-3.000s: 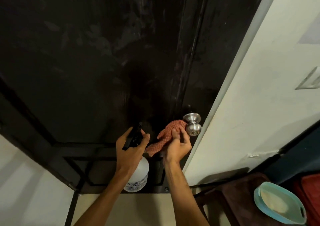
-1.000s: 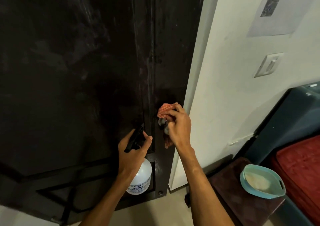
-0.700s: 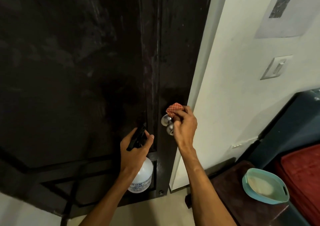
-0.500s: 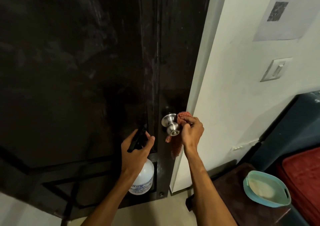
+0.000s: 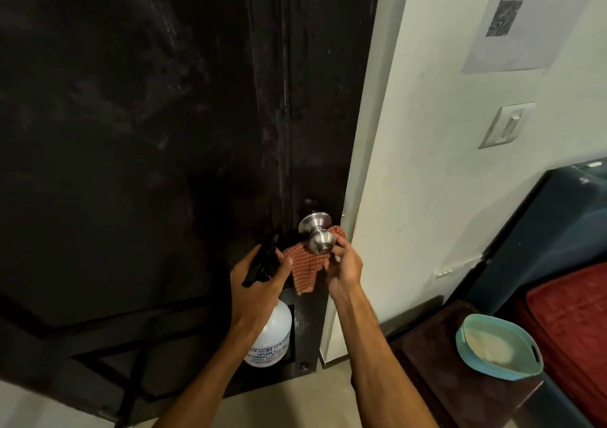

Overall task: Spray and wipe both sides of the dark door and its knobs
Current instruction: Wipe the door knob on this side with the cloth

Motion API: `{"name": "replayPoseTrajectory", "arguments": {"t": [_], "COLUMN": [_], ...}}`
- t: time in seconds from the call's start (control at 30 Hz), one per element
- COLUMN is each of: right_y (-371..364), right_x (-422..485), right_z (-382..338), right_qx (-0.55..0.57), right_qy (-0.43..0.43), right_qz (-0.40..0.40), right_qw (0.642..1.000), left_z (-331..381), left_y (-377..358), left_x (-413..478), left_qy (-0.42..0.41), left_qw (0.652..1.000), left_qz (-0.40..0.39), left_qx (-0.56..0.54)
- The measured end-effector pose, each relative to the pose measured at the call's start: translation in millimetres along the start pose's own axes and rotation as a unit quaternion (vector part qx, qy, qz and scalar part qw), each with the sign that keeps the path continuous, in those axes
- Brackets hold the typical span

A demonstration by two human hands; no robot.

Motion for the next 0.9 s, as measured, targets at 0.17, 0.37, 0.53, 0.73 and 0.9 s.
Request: {"name": "replayPoseTrajectory", "arguments": {"t": [0.17, 0.37, 0.53, 0.73, 0.9], "right_y": [-2, -8, -6, 0, -53], "right_x": [-13, -26, -18, -27, -49], "right_z": [35, 52, 52, -8, -29], "right_qx": [0.121, 0.174, 0.238, -0.024, -0.637], "right_qy": [-0.076, -0.058, -0.042, 0.316, 0.577], "right_qz": [-0.074, -0.103, -0.035, -0.003, -0.170], "right_qw": [0.987, 0.978, 0.970, 0.948, 0.483], "left_z": [-7, -3, 5, 5, 4], "left_y": [-3, -3, 13, 29, 27], "left_x": [-1, -3, 6, 3, 2], "left_qy": [0.012, -0.003, -0.026, -0.024, -0.007], "left_qw": [1.000, 1.000, 1.000, 1.000, 0.999], "left_qz": [-0.007, -0.018, -0.005, 0.017, 0.025], "left_qx": [-0.007, -0.016, -0.002, -0.007, -0.030]}}
Point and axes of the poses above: each hand's wrist, its own x-axis towards the middle knuckle, its own y-axis out of the back of the hand, z = x × y, the point moved 3 cm from there along x, towards the middle knuckle, and after that the axes turned 1 degree about -y, right-handed, at the moved point
